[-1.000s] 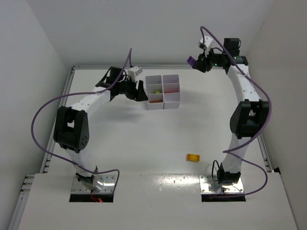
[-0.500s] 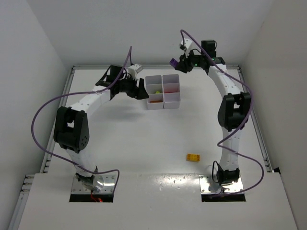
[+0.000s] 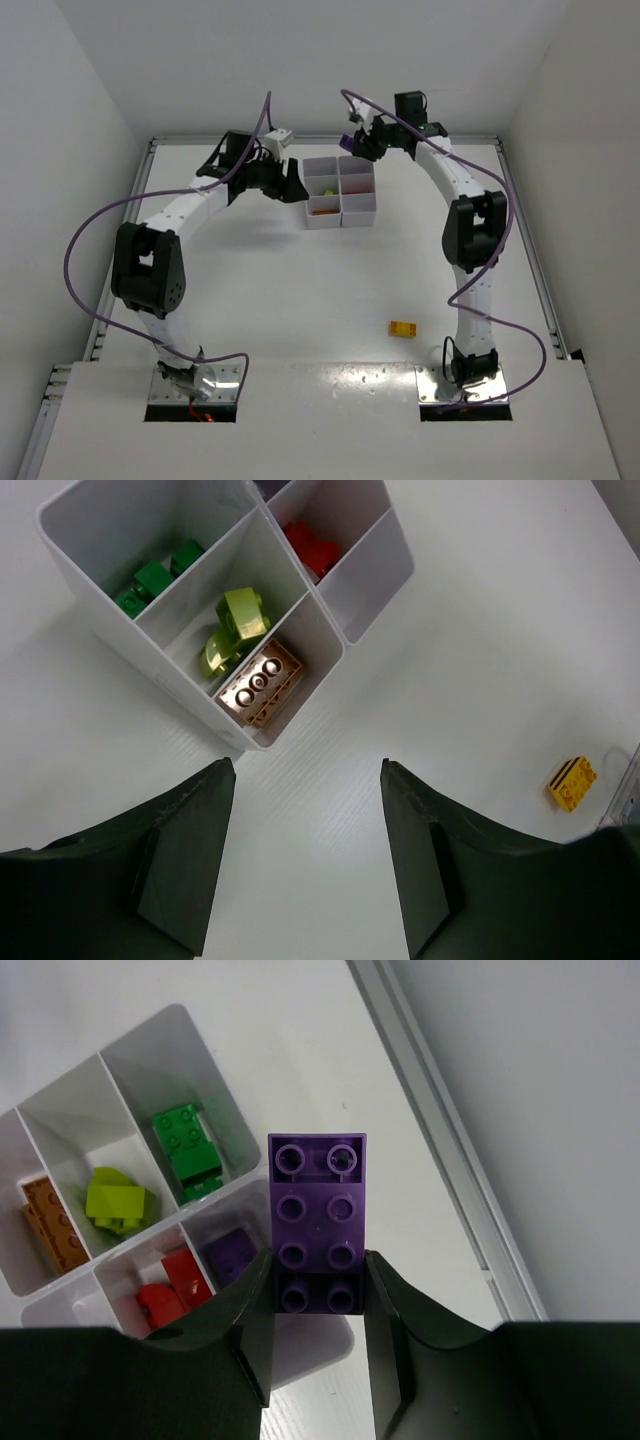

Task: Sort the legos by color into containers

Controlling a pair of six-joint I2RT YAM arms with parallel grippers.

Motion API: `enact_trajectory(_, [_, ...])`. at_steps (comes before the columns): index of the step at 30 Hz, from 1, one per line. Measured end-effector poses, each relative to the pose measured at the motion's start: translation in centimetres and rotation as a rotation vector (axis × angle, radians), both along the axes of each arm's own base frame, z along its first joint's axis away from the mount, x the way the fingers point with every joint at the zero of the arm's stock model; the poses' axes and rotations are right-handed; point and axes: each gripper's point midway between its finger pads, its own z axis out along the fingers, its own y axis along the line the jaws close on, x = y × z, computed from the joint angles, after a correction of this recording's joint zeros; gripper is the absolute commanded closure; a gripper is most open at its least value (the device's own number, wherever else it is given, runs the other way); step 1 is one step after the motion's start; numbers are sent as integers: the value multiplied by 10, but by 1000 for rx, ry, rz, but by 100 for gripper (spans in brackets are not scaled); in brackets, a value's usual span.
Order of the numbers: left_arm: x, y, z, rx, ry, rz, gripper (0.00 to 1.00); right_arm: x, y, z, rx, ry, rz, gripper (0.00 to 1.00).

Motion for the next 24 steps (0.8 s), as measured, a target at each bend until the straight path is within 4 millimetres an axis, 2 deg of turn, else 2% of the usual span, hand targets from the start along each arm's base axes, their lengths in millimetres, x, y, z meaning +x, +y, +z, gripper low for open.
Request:
enact_trajectory(9, [4,4,1,-7,1,5,34,-3,-5,-39,-102,29,22,89])
enact_trajectory(13, [6,3,-1,-8,7,1,34,-3,-6,-41,-123,17,36,81])
enact_trajectory(16, [7,2,-3,-9,13,-1,34,-3,-7,-42,-134,8,45,73])
enact_trajectory(17, [7,2,-3,-8,16,-2,34,-3,-7,-42,-137,4,48,67])
enact_trajectory(24, [9,1,1,-13,8,-6,34,-6,-10,-51,-160,9,57,48])
